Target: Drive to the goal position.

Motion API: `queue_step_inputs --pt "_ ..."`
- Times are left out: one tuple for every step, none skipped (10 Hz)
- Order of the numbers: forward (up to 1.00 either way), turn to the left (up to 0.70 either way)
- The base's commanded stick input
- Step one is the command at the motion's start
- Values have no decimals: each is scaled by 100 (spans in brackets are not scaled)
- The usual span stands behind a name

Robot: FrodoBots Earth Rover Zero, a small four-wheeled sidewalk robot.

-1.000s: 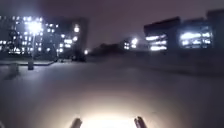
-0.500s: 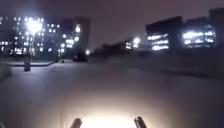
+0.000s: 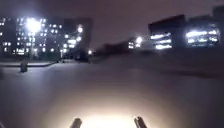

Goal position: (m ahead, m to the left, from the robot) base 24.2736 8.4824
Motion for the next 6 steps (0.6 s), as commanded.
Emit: queue_step_inputs --pt "100 0" --pt "100 0" --pt "100 0" --pt "100 0" --pt "100 0" --pt "100 0"
